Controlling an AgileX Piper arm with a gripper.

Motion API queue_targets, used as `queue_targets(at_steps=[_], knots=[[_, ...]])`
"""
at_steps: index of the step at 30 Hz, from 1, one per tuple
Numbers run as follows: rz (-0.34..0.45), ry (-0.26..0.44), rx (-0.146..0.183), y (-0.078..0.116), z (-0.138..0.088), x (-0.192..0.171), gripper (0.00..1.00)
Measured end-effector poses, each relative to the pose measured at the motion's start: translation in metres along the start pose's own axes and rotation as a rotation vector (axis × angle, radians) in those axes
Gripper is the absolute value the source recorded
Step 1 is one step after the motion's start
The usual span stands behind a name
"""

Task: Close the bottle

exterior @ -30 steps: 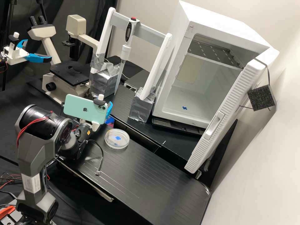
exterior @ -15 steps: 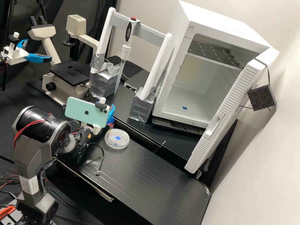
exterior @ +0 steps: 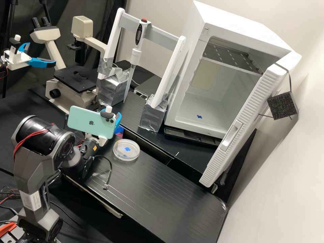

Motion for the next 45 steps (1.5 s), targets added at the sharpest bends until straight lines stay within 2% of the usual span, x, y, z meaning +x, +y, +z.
queue_targets(at_steps=[11,34,35,38,41,45], knots=[[0.007,-0.027,0.001,0.0063,0.0043,0.0104,0.0],[-0.012,-0.023,-0.002,0.0043,0.0014,0.0101,0.0],[-0.012,-0.023,-0.002,0.0043,0.0014,0.0101,1.0],[-0.012,-0.023,0.001,0.0043,0.0014,0.0101,1.0],[-0.012,-0.023,0.021,0.0043,0.0014,0.0101,1.0],[-0.022,-0.035,0.021,0.0034,0.0024,0.0101,1.0]])
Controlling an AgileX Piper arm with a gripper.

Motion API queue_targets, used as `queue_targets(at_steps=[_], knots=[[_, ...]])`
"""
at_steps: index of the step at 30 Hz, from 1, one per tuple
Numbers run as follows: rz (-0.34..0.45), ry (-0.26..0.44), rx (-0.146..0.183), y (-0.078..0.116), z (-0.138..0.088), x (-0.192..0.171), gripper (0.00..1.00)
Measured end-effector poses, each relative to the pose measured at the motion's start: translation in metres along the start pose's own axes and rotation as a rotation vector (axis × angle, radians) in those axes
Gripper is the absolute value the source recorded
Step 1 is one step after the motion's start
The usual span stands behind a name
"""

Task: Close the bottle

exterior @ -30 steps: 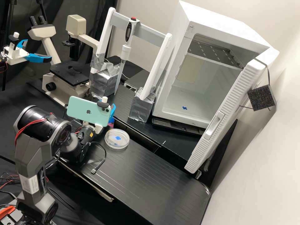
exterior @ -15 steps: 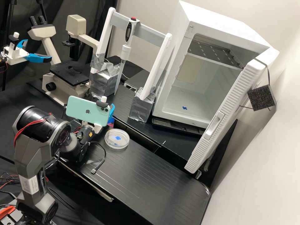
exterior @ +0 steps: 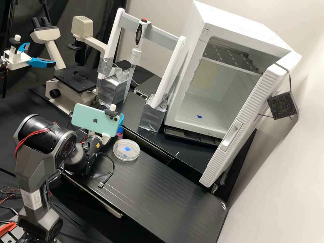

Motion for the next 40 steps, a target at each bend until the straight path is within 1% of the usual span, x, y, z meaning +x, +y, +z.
queue_targets(at_steps=[11,14,16,20,23,25,27,28,29,30,32,35,40], knots=[[-0.003,-0.007,0.0,0.0,0.001,-0.001,1.0],[0.006,-0.001,-0.004,0.004,0.0,-0.005,1.0],[0.015,0.007,0.005,0.007,-0.001,-0.009,1.0],[0.038,0.017,0.013,0.014,-0.002,-0.022,1.0],[0.079,0.029,0.015,0.021,-0.004,-0.032,1.0],[0.135,0.04,0.018,0.026,-0.006,-0.042,1.0],[0.208,0.043,-0.003,0.032,-0.007,-0.048,1.0],[0.242,0.047,-0.006,0.035,-0.008,-0.05,1.0],[0.265,0.041,-0.002,0.037,-0.008,-0.052,1.0],[0.294,0.033,0.009,0.039,-0.007,-0.053,1.0],[0.318,0.027,0.019,0.042,-0.005,-0.054,1.0],[0.324,0.015,0.042,0.044,-0.002,-0.054,1.0],[0.32,-0.005,0.046,0.043,0.003,-0.053,1.0]])
